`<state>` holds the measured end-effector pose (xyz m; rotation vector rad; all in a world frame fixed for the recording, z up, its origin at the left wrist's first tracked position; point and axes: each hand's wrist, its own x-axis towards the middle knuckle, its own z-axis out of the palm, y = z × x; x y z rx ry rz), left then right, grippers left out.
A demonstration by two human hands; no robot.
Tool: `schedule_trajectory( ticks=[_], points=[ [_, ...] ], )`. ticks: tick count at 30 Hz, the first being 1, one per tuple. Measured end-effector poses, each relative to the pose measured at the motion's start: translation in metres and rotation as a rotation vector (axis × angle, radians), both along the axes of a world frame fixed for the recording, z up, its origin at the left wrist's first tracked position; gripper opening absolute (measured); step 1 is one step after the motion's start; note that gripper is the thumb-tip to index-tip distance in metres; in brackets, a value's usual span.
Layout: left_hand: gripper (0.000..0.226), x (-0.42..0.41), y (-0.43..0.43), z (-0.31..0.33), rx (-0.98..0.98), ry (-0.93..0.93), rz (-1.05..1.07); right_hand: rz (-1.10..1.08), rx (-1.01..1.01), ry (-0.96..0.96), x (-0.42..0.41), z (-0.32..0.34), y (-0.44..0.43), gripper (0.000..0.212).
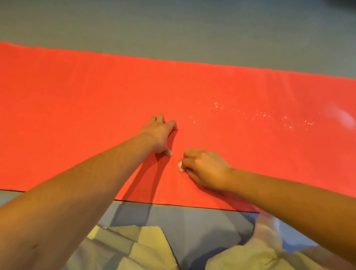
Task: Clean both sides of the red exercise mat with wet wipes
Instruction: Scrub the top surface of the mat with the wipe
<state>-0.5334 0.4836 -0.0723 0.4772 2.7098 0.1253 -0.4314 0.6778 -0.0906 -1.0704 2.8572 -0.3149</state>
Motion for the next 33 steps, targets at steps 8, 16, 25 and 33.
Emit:
schedule_trajectory(
  ticks=[8, 16, 25, 33],
  points=[
    [0.125, -0.008, -0.006, -0.002, 0.001, -0.092, -0.031, -0.512, 0.060, 0.001, -0.094, 0.007, -0.017, 0.024],
    [0.095, -0.024, 0.004, 0.008, -0.021, -0.005, -0.032, -0.154, 0.037, 0.037, -0.037, 0.002, -0.002, 0.019],
    [0.131, -0.035, 0.011, 0.002, -0.058, -0.036, -0.082, -0.472, 0.108, 0.092, -0.168, 0.006, 0.004, 0.025],
    [0.117, -0.058, 0.020, 0.011, -0.130, -0.088, -0.111, -0.326, 0.040, 0.043, -0.108, 0.004, 0.005, 0.023]
  ],
)
